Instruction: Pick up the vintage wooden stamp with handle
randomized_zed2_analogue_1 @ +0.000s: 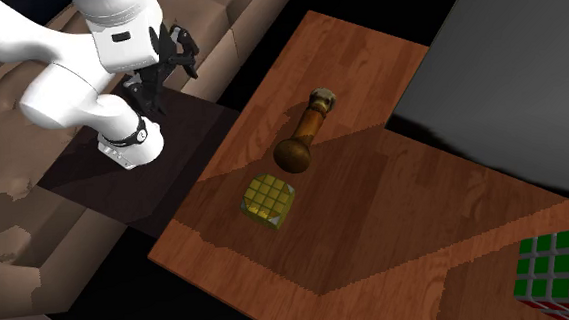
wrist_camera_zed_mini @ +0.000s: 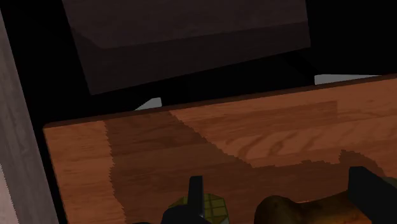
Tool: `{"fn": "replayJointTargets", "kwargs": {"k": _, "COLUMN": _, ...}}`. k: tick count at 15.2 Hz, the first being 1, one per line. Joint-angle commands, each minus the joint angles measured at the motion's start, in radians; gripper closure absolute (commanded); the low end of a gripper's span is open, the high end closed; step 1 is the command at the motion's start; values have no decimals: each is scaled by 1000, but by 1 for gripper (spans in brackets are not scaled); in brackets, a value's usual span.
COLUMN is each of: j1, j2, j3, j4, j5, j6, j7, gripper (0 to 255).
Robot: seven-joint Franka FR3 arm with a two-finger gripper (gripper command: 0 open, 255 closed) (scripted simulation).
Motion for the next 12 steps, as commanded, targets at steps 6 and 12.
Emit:
{"fn": "replayJointTargets", "kwargs": {"k": 6, "j1": -33, "j2": 13, "j3": 143, "j4": -97, "j5": 92, "j6": 162, "j7": 298, "gripper": 0}}
{"fn": "replayJointTargets", "kwargs": {"k": 12, "j1": -89, "j2": 126, "j3": 328, "j4": -131, "j5": 168, "j6": 375, "j7": 655, "gripper": 0}}
